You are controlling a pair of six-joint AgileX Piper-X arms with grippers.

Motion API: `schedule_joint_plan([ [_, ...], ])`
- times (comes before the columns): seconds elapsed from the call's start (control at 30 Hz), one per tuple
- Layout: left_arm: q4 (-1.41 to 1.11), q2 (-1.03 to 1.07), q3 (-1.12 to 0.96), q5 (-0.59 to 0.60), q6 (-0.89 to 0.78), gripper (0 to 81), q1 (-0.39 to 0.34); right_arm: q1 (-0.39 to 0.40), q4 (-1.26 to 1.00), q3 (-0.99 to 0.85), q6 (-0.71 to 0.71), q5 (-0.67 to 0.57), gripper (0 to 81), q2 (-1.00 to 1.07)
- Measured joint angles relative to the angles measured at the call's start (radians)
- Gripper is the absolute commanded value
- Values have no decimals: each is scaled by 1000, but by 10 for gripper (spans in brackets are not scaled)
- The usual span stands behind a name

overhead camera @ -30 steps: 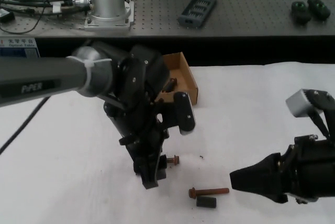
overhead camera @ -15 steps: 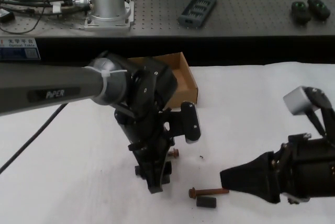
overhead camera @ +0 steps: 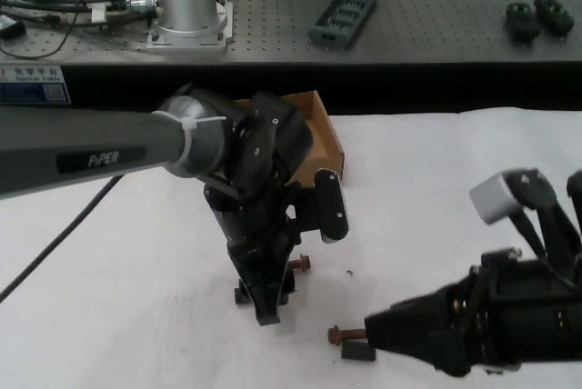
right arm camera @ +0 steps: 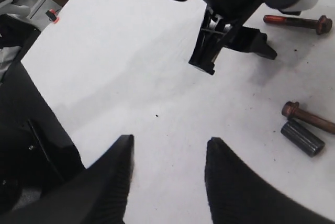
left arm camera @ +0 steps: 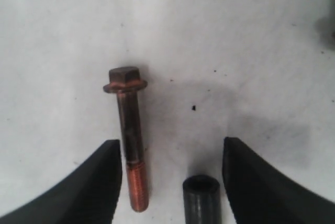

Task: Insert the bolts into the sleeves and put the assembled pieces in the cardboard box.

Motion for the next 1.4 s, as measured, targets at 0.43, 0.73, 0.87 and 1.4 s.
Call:
schedule_joint_plan([
  [0.43,-82,19,-4,50,-35,415,0,0,-88,65,54,0,337,-2],
  [0.73,-63,40,-12,75,-77,320,0,0,-111,65,76,-36,337,-2],
  [0.87,-54,40,-12,77,-99,188,0,0,-125,65,79,-38,337,-2],
  [1.4,-44,62,-109,-15,-265,6,5,1,-125,65,79,-38,337,-2],
])
